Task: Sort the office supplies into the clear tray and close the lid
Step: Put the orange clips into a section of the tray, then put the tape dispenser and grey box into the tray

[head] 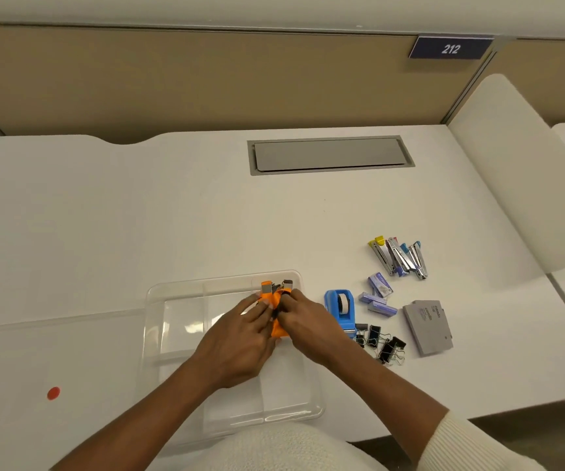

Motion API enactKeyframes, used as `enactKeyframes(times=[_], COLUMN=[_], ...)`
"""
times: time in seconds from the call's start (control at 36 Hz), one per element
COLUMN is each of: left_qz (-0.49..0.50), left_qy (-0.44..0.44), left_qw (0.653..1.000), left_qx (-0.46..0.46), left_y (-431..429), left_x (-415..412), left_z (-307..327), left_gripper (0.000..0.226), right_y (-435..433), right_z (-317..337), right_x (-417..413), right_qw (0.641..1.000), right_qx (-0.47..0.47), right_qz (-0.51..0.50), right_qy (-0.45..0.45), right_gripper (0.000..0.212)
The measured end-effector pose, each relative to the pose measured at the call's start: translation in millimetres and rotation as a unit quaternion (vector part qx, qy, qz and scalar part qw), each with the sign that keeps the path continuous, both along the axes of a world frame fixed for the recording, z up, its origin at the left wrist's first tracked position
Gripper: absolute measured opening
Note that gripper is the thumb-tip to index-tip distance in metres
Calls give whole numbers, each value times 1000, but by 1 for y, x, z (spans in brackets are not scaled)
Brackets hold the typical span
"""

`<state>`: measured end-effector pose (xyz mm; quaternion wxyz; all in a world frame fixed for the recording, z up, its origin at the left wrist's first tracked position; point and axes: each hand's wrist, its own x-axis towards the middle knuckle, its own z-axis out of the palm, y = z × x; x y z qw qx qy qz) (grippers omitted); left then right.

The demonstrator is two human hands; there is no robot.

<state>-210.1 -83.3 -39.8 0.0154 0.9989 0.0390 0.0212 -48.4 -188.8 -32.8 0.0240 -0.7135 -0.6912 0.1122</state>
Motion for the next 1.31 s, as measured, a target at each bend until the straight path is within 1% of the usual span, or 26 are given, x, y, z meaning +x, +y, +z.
enactKeyframes(times=[0.06,0.11,0.19,0.28,0.33,0.39,0.44,0.47,0.53,0.61,0.64,0.69,0.75,0.83,0.92,1.0,1.11,1.17,1.25,1.31], left_qz=[-2,-9,-6,45,87,115,124,131,150,143,126,95,69,55,49,41,50,59,73,77], left_qy=[15,31,66,104,128,131,112,98,76,29,10,-1,25,78,131,161,180,181,179,184], left_qw=[1000,999,998,993,987,984,986,986,986,989,991,991,992,991,988,985,982,981,980,979], left_qx=[25,39,17,-36,-53,-24,19,30,19,-29,-49,-91,-103,-90,-68,-45,-41,-44,-48,-51], left_y=[-5,-5,-3,-1,0,-1,-5,-8,-15,-26,-30,-38,-43,-50,-55,-61,-72,-77,-81,-82], left_x=[3,6,10,15,22,34,46,52,64,81,87,100,114,132,145,154,161,163,165,166], left_z=[0,4,12,19,29,42,52,56,62,64,62,57,50,36,22,13,7,7,9,10], left_gripper=[48,45,40,36,28,29,33,33,35,34,31,30,44,73,98,110,113,108,92,89], right_y=[0,0,-4,-21,-36,-49,-61,-68,-82,-107,-114,-129,-141,-154,-161,-164,-162,-161,-157,-155], right_z=[1,3,13,23,28,29,28,26,21,15,14,12,12,10,7,4,1,-1,-3,-4], right_x=[1,4,11,15,19,26,37,43,58,80,86,99,110,124,134,138,140,141,143,144], right_qw=[1000,1000,997,987,971,949,925,915,899,874,870,860,843,821,805,802,803,806,811,813], right_qx=[-5,-13,-14,56,128,205,256,269,270,246,226,167,101,14,-58,-85,-81,-81,-87,-92], right_qz=[9,15,-13,-72,-125,-174,-226,-253,-311,-398,-423,-473,-523,-567,-587,-586,-585,-582,-577,-574], right_qy=[2,19,78,136,161,168,167,163,150,129,116,92,80,67,66,74,75,67,52,38], right_gripper=[19,24,33,34,30,24,19,17,12,13,16,31,51,80,97,101,97,93,86,82])
